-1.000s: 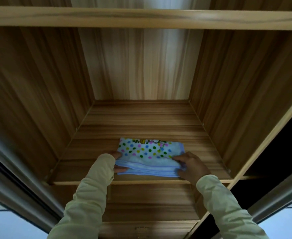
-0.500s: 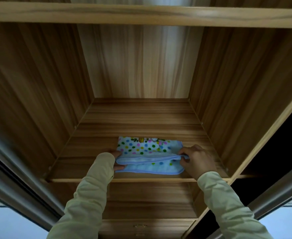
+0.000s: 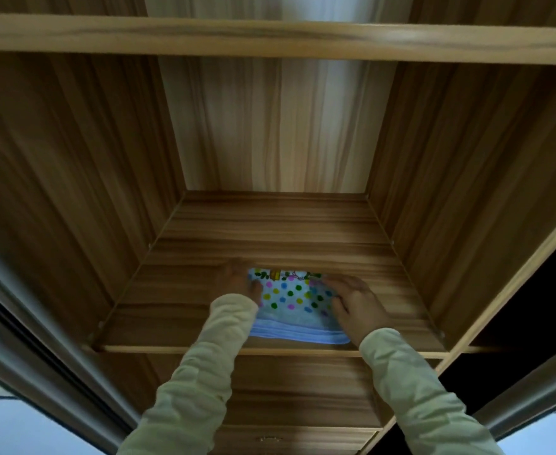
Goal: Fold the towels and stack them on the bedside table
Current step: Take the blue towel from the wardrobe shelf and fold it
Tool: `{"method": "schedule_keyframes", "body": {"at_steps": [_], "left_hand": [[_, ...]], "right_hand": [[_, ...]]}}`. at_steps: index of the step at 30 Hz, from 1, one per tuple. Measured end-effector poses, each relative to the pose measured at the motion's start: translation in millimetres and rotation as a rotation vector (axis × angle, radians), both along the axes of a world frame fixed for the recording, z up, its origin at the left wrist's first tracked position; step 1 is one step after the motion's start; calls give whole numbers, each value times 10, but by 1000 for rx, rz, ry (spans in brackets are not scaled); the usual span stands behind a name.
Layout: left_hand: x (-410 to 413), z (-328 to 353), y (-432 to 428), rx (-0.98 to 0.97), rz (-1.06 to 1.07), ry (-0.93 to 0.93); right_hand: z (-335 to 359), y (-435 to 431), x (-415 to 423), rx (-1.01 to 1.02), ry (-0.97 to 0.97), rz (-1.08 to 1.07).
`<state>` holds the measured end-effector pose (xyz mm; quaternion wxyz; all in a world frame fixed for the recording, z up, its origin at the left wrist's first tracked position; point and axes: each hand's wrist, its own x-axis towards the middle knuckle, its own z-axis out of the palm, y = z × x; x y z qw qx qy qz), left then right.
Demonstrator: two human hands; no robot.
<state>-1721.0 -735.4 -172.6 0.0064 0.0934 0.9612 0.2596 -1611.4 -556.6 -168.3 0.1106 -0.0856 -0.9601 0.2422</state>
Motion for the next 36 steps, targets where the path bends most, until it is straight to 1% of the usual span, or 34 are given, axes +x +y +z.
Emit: {"method": "schedule_keyframes", "body": {"at_steps": [2, 4, 6, 8, 10, 12, 15, 19, 21, 23, 26, 28, 31, 34, 36], "left_hand": [[69, -41, 209, -162, -227, 61], [96, -122, 338, -318, -346, -21], [67, -222, 369, -414, -377, -105], [52, -281, 334, -451, -378, -125], [21, -288, 275, -473, -361, -151], [-7, -269, 257, -490, -341, -167], [11, -239, 271, -455, -319, -129], [-30, -291, 160, -419, -264, -126], [-41, -306, 127, -423, -254, -123], [-42, -303, 121, -387, -236, -114], [-51, -300, 96, -328, -177, -97], [-57, -328, 82, -327, -172, -98], [-133, -331, 53, -262, -176, -112], [-309, -248, -36, -134, -148, -128], [-413, -179, -88, -79, -110, -221]], "right_hand": [[-64, -163, -136, 12, -23, 47], [-156, -289, -264, 58, -121, 62], [-256, -343, -339, 140, -266, 44], [-321, -337, -349, 213, -394, 20], [-341, -312, -327, 249, -431, -18], [-301, -305, -324, 242, -431, -48], [-257, -314, -348, 220, -386, -64], [-325, -238, -307, 262, -433, -101], [-343, -211, -297, 243, -420, -137], [-342, -228, -292, 244, -397, -159], [-369, -236, -262, 243, -371, -141], [-380, -211, -246, 238, -388, -122], [-337, -199, -237, 209, -368, -108], [-297, -210, -210, 217, -287, -49], [-276, -295, -188, 203, -187, 1]]}}
